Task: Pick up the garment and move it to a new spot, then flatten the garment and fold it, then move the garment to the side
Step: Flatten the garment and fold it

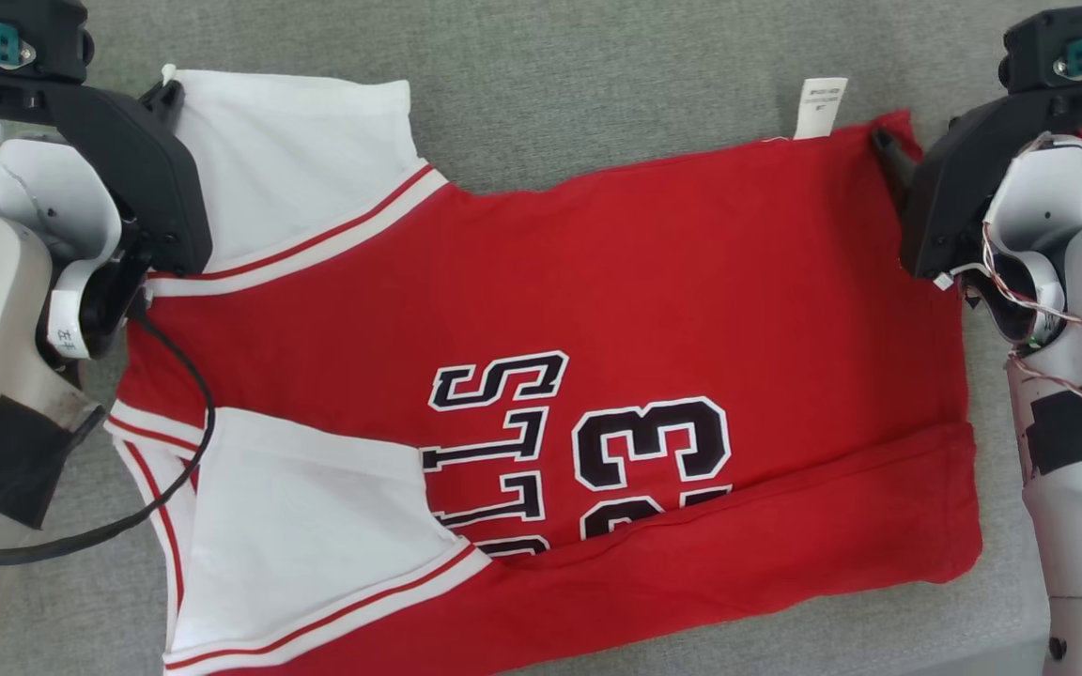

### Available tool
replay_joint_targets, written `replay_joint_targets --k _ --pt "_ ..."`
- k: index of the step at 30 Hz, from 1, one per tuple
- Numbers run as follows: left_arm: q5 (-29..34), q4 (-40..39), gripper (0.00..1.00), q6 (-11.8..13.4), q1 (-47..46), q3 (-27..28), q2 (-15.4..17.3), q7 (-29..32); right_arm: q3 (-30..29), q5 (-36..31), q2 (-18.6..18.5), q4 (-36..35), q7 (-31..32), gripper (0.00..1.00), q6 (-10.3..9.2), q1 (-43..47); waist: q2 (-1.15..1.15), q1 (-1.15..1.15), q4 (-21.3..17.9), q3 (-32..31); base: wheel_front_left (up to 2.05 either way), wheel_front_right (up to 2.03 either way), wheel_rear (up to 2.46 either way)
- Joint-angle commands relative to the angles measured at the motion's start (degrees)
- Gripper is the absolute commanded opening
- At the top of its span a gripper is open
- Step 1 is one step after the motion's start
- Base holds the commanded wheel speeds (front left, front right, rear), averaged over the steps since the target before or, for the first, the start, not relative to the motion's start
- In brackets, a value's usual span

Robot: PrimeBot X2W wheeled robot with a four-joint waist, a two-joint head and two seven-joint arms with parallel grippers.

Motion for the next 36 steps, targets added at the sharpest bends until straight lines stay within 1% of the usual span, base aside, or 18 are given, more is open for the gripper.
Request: replay_joint_targets --k 1,4,5,6,7,8,11,14,15,16,19,22,25,26,29,32,36 --pt "-0.43 1.34 0.00 0.32 1.91 -0.62 0.34 0.73 0.55 0.57 -0.15 0.77 0.61 1.00 -0.17 -0.25 0.00 0.00 0.38 0.25 0.00 0.00 0.00" --pt "-0.63 1.12 0.00 0.20 1.89 -0.70 -0.10 0.46 1.83 1.37 0.14 2.18 2.33 1.00 -0.03 -0.15 0.00 0.00 0.77 0.43 0.00 0.00 0.00" --pt "-0.69 1.05 0.00 0.14 1.89 -0.68 -0.14 0.16 2.15 1.57 0.11 2.31 2.38 0.91 -0.03 -0.13 0.00 0.00 0.86 0.47 0.00 0.00 0.00" --pt "-0.64 0.92 0.00 0.09 1.82 -0.62 -0.12 -0.29 2.36 1.72 -0.04 2.36 2.25 0.43 -0.03 -0.15 0.00 0.00 0.92 0.51 0.00 0.00 0.00" --pt "-0.47 0.71 0.00 0.12 1.69 -0.46 -0.10 -0.96 2.54 1.79 -0.39 2.35 1.84 0.19 -0.03 -0.20 0.00 0.00 0.96 0.57 0.00 0.00 0.00" --pt "-0.23 0.51 0.00 0.13 1.59 -0.32 -0.05 -1.79 2.67 1.76 -0.73 2.23 1.22 0.00 -0.04 -0.25 0.00 0.00 0.98 0.61 0.00 0.00 0.00" --pt "0.40 0.03 0.00 0.13 1.52 0.23 -0.28 -5.13 2.51 1.61 -1.51 2.06 -0.92 0.00 -0.11 -0.22 0.00 0.00 1.07 0.59 0.00 0.00 0.00" --pt "1.04 -0.24 0.00 0.39 1.91 0.91 -0.93 -9.97 1.99 1.37 -1.74 1.69 -3.37 0.00 -0.11 0.07 0.00 0.00 1.24 0.05 0.00 0.00 0.00" --pt "1.04 -0.24 0.00 0.39 1.91 0.91 -0.93 -9.97 1.99 1.37 -1.74 1.69 -3.37 0.00 -0.11 0.07 0.00 0.00 1.24 0.05 0.00 0.00 0.00" --pt "1.28 -0.47 0.00 0.38 2.33 1.35 -1.40 -13.16 1.68 1.15 -1.94 1.32 -5.25 0.00 -0.11 0.27 0.00 0.00 1.43 -0.47 0.00 0.00 0.00" --pt "1.94 -1.07 0.00 0.26 3.36 1.72 -2.48 -18.63 0.90 0.37 -2.32 0.70 -8.95 0.00 -0.11 1.07 0.00 0.00 2.06 -1.30 0.00 0.00 0.00" --pt "2.24 -1.10 0.00 -0.22 5.35 1.35 -3.50 -22.60 0.40 1.13 -2.40 0.84 -11.00 0.00 -0.11 2.53 0.00 0.00 2.90 -2.62 0.00 0.00 0.00" --pt "1.97 -1.84 0.00 -0.37 7.70 1.11 -4.49 -25.61 0.69 1.94 -2.85 0.18 -12.46 0.00 -0.11 4.48 0.00 0.00 3.84 -4.16 0.00 0.00 0.00" --pt "1.97 -1.84 0.00 -0.37 7.70 1.11 -4.49 -25.61 0.69 1.94 -2.85 0.18 -12.46 0.00 -0.11 4.48 0.00 0.00 3.84 -4.16 0.00 0.00 0.00" --pt "1.59 -3.46 0.00 -0.76 11.36 0.65 -5.10 -28.34 1.06 3.09 -3.70 -0.94 -13.72 0.00 -0.11 7.18 0.00 0.00 4.88 -6.01 0.00 0.00 0.00" --pt "1.84 -6.14 0.00 -1.72 15.02 -0.25 -4.67 -30.70 0.65 3.99 -4.45 -2.48 -15.40 0.00 -0.11 10.01 0.00 0.00 5.73 -7.96 0.00 0.00 0.00" --pt "2.58 -10.40 0.00 -1.55 19.81 -1.31 -4.07 -32.77 -1.33 4.31 -4.30 -4.13 -18.15 0.00 -0.11 14.49 0.00 0.00 6.79 -10.65 0.00 0.00 0.00"
